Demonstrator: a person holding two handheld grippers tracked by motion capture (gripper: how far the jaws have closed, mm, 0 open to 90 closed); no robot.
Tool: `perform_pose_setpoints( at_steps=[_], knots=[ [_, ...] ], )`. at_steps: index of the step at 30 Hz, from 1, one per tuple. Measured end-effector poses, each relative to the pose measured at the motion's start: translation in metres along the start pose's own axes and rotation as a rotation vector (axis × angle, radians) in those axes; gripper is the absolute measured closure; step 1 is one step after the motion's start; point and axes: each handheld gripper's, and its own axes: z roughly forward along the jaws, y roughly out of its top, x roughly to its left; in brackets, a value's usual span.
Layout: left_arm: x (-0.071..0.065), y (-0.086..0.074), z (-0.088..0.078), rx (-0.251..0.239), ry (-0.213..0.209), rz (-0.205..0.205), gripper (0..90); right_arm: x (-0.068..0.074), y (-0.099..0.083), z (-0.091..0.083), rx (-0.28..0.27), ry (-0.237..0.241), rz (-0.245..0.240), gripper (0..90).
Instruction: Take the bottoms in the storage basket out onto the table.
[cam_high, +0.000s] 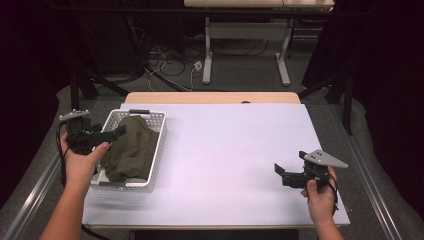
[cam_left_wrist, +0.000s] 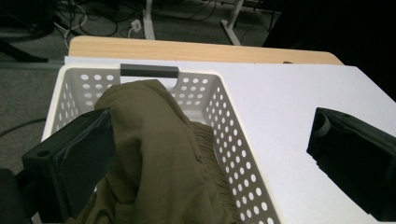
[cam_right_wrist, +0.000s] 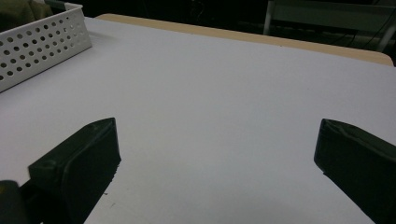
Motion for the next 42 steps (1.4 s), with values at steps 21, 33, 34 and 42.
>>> perform_pose_setpoints(
  at_steps=[21,33,34,42],
  knots=[
    [0.019,0.002,0.041,0.162,0.049,-0.04,0.5,0.0,-0.003,0.005,0.018,0.009,0.005,0.4],
    [0.025,-0.008,0.063,0.242,0.088,-0.023,0.5,0.001,-0.005,0.007,0.028,0.014,-0.004,0.5],
    [0.026,-0.009,0.066,0.25,0.091,-0.029,0.5,0.001,-0.005,0.007,0.031,0.015,-0.004,0.5],
    [0.032,-0.016,0.074,0.274,0.115,-0.039,0.5,0.001,-0.005,0.008,0.042,0.012,-0.004,0.6]
  ],
)
